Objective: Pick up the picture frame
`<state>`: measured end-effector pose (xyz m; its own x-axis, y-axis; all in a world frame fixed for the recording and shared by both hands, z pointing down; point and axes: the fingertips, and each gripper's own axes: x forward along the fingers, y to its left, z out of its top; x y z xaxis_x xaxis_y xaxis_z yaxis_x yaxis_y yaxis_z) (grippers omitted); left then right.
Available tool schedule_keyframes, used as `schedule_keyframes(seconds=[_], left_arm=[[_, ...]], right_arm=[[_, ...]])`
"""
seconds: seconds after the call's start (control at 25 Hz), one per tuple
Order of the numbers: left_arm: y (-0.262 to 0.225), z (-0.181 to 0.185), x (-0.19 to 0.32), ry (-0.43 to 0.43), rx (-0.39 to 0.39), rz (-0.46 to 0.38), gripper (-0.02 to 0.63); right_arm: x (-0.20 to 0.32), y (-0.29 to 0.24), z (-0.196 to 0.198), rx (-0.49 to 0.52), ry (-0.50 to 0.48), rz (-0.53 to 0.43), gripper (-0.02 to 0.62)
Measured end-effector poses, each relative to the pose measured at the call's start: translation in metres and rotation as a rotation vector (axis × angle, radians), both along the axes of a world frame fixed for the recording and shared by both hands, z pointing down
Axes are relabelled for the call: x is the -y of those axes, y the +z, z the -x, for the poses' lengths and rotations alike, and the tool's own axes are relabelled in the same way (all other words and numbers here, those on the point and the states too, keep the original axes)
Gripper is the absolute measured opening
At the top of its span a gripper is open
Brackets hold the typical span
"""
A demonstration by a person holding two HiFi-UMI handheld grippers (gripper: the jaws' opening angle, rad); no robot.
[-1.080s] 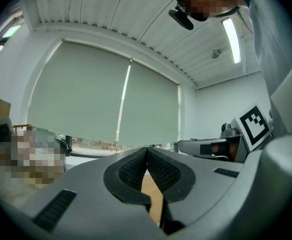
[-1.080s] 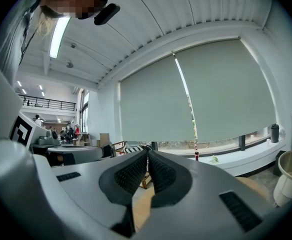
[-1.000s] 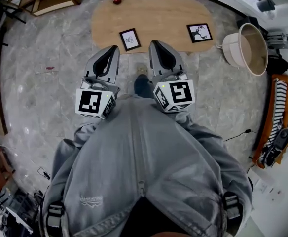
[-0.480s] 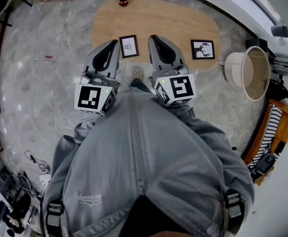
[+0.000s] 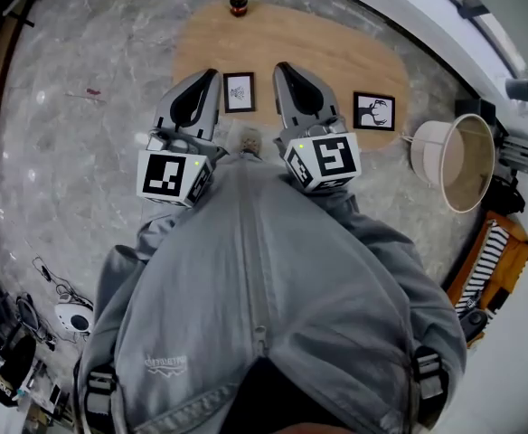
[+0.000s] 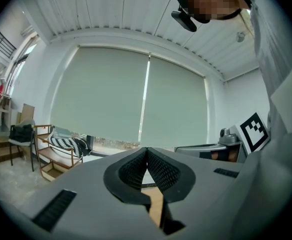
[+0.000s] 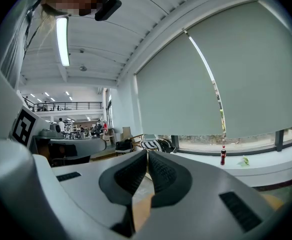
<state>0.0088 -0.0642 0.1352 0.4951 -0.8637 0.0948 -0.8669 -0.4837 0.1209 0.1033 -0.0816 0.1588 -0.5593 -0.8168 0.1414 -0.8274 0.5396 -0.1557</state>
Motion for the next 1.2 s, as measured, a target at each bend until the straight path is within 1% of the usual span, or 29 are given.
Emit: schedule_keyframes(seconds=[0.2,0.32,0.48,0.64,0.72,1.04,1.2], left_arm=[[0.000,0.009,0.007,-0.012,0.006,0.016,0.018],[-0.002,0.017,0.016,0.016,0.009,0.001,0.018],[-0.009,0.026,0.033,0.040,0.017,0.017,0.018],[-0.005,0.025,0.041,0.084,0.016,0.012,0.018],[-0.002,0.025,0.043,0.098,0.014,0.023,0.018],[0.011,0.025,0.051,0.130,0.007,0.048,0.018],[0.017,0.025,0.060,0.136,0.015,0.073,0.018]], right_arm=[[0.005,-0.003,0.009,0.003,-0.006,0.003,0.034],[0.015,-0.008,0.018,0.005,0.012,0.002,0.034],[0.026,-0.013,0.028,0.006,0.034,0.008,0.034],[0.032,-0.009,0.031,0.008,0.063,0.018,0.034],[0.032,-0.007,0.033,0.006,0.070,0.024,0.034],[0.036,0.003,0.031,-0.010,0.102,0.047,0.034],[0.042,0.011,0.031,-0.033,0.101,0.061,0.034]])
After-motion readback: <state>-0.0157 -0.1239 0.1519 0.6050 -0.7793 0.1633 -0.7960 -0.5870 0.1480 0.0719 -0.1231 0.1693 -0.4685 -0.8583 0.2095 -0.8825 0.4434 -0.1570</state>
